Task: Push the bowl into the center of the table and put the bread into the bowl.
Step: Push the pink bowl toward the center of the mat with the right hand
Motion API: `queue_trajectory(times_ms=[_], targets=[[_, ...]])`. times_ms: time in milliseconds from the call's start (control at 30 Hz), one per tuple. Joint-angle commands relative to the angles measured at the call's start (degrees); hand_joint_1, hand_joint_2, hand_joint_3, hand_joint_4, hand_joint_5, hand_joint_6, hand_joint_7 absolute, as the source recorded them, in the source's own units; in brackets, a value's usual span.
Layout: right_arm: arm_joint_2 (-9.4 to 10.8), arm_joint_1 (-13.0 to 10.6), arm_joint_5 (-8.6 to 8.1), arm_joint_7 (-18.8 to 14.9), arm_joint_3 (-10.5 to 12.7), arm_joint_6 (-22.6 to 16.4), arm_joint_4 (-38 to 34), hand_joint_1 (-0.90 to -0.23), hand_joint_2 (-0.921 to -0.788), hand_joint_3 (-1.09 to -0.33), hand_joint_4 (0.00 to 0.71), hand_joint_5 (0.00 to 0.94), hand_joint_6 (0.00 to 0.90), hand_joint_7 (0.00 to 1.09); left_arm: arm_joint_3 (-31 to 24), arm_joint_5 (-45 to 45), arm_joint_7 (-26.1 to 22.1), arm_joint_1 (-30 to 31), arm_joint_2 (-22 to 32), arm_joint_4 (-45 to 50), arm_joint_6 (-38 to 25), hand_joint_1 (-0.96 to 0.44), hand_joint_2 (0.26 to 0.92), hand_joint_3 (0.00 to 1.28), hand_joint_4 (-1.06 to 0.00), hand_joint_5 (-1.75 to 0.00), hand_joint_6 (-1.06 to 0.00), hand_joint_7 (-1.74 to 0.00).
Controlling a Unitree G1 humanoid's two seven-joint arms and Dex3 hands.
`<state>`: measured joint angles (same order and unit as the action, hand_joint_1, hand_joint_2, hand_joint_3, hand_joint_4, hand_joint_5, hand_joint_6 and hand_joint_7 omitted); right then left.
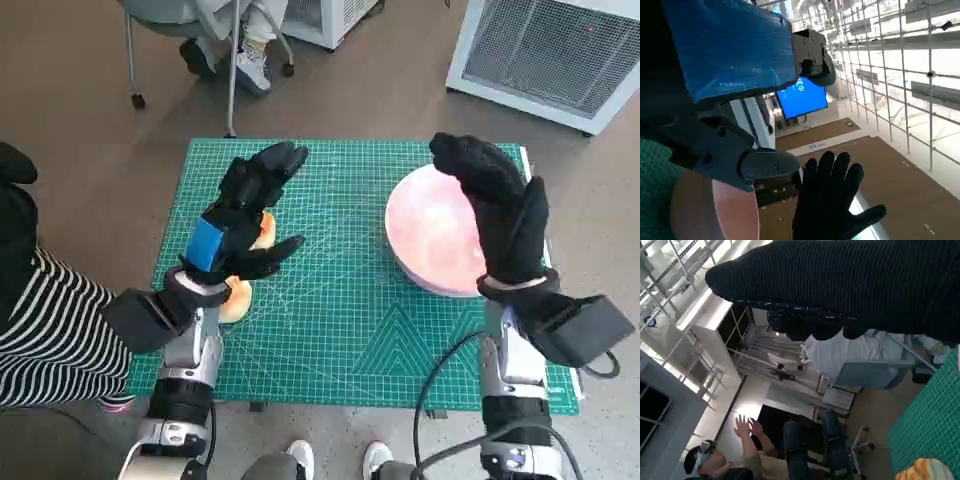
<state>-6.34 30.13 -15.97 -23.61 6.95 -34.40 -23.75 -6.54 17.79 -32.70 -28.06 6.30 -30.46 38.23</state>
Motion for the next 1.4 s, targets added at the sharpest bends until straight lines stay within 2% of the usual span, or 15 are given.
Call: queue_trajectory(times_ms=[33, 667, 1400], targets=[[0.5, -1.7, -0.19, -0.3, 0.1, 0.3, -1.1, -0.661, -0.921, -0.783, 0.153, 0.000, 0.059, 0.42, 0.2, -0.5, 0.2, 0.4, 0.3, 0.7, -0.4, -0.18, 0.862, 0.37, -0.13, -0.23, 0.00, -0.63], [0.8, -1.8, -0.08, -0.2, -0.2, 0.2, -1.3, -0.668, -0.921, -0.786, 0.140, 0.000, 0.050, 0.43, -0.4, -0.5, 1.0, -0.8, 0.9, 0.9, -1.6, -0.18, 0.874, 0.35, -0.14, -0.21, 0.00, -0.63], [1.3, -2.4, -0.08, -0.6, -0.6, -0.4, -1.5, -0.673, -0.921, -0.800, 0.124, 0.000, 0.024, 0.46, -0.5, -0.9, 1.5, -1.9, 0.5, -0.7, -0.2, -0.17, 0.880, 0.34, -0.15, -0.19, 0.00, -0.63]])
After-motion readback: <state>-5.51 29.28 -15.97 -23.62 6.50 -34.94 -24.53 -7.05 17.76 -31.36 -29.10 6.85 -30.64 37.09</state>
